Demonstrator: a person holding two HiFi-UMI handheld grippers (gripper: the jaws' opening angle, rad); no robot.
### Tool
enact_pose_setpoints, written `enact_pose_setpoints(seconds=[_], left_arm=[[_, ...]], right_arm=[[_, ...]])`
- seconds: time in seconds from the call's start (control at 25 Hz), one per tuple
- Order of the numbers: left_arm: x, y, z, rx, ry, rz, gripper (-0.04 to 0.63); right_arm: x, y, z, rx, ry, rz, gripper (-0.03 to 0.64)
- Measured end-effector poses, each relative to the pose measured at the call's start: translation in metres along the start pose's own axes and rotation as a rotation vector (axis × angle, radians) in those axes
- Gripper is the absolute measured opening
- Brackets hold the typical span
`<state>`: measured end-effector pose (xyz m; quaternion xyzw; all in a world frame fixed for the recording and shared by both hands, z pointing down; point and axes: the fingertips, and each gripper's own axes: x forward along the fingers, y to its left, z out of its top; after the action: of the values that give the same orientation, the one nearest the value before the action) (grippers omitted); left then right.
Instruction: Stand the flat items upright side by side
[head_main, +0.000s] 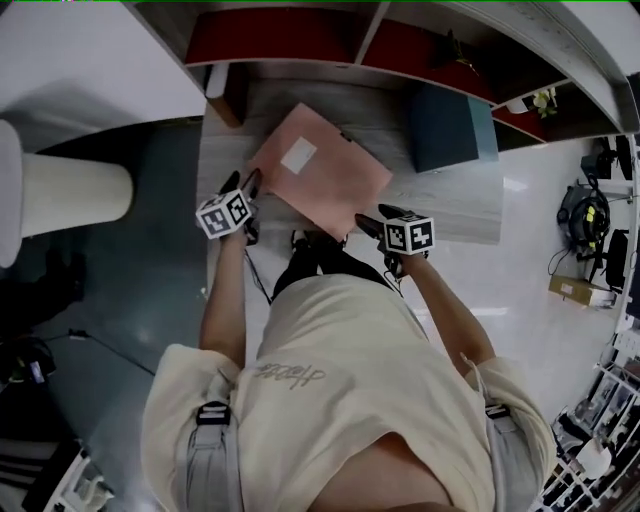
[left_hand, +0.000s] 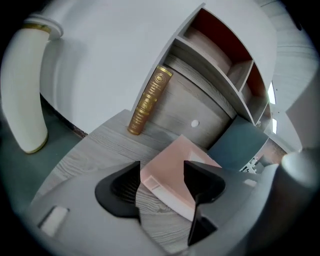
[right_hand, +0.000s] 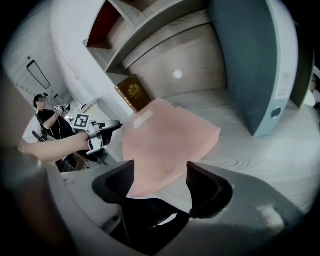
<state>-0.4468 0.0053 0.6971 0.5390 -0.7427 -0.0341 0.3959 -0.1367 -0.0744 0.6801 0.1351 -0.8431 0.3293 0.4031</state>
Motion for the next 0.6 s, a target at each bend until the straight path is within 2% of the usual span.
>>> enact_pose_setpoints(seconds=[0.16,0.32,0.6], left_arm=[[-0.008,-0.014,-0.027,-0.035,0.031,0.005,0.301],[-0.012,-0.031,-0.051,-0.100,0.053,0.017,0.314],[-0.006,-0.060,-0.081,-0.277,0.092,-0.026,0.321]], right_arm=[[-0.001,-0.031,0.042,-0.078,-0.022,-0.051,0.333],[0.010,-0.045,0.081,-0.121,-0.028,-0.050,0.333],[0.062,-0.056,0.126,-0.287,0.083,-0.044,0.390]])
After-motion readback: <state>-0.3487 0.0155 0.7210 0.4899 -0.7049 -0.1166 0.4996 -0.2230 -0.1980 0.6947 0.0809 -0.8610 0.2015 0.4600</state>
